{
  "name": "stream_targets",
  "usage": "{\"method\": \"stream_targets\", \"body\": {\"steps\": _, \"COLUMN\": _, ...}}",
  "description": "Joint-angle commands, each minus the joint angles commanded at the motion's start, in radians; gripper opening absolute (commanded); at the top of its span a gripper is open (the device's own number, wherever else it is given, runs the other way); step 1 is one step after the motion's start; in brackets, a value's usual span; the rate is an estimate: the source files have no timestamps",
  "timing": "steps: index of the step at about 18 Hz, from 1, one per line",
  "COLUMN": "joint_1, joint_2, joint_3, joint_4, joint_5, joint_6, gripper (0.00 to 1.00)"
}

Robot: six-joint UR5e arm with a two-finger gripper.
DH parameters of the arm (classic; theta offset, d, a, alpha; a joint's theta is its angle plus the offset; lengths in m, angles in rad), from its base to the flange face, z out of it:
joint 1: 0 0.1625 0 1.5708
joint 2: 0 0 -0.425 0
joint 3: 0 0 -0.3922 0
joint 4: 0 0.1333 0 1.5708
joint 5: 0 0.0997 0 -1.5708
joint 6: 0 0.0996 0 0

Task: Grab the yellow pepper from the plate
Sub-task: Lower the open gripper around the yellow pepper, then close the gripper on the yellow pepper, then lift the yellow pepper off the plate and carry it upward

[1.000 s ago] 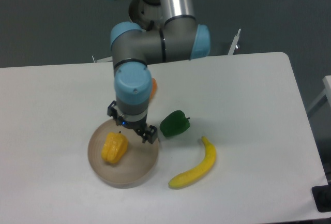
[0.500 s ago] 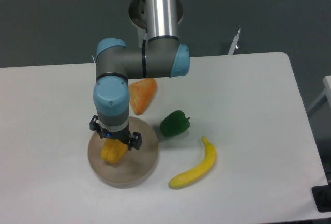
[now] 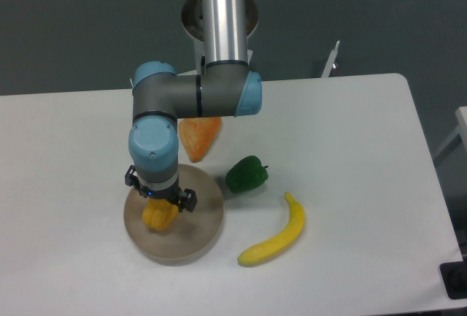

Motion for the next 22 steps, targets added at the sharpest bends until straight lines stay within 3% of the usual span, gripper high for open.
{"method": "stream_targets", "body": {"steps": 4, "joint_1": -0.002, "joint_2": -0.020, "joint_3": 0.000, "joint_4": 0.008, "joint_5": 0.005, "joint_6": 0.000, "gripper": 1.00}}
{"method": "stream_targets", "body": {"steps": 8, "joint_1": -0.005, "joint_2": -0.031, "joint_3": -0.014, "joint_4": 0.064, "joint_5": 0.026, "joint_6": -0.026, "gripper": 1.00}}
{"method": "stream_targets", "body": {"steps": 9, "joint_1": -0.005, "joint_2": -0.032, "joint_3": -0.011, "joint_4": 0.067, "joint_5": 0.026, "joint_6": -0.047, "gripper": 0.96}}
{"method": "stream_targets", "body": {"steps": 14, "joint_1": -0.003, "joint_2": -0.031, "joint_3": -0.008, "joint_4": 0.071, "joint_5": 0.028, "joint_6": -0.072, "gripper": 0.35}}
{"method": "stream_targets", "body": {"steps": 15, "joint_1": -0.003, "joint_2": -0.032, "joint_3": -0.005, "joint_4": 0.078, "joint_5": 0.029, "joint_6": -0.061, "gripper": 0.13}}
{"method": "stream_targets", "body": {"steps": 16, "joint_1": -0.003, "joint_2": -0.031, "joint_3": -0.003, "joint_4": 0.080, "joint_5": 0.031, "joint_6": -0.060, "gripper": 0.02}}
{"method": "stream_targets", "body": {"steps": 19, "joint_1": 0.006, "joint_2": 0.003, "joint_3": 0.012, "joint_4": 0.077, "joint_5": 0.104, "joint_6": -0.034, "gripper": 0.00}}
{"method": "stream_targets", "body": {"steps": 22, "joint_1": 0.063, "joint_2": 0.072, "joint_3": 0.029, "joint_4": 0.071, "joint_5": 0.106, "joint_6": 0.011, "gripper": 0.00}}
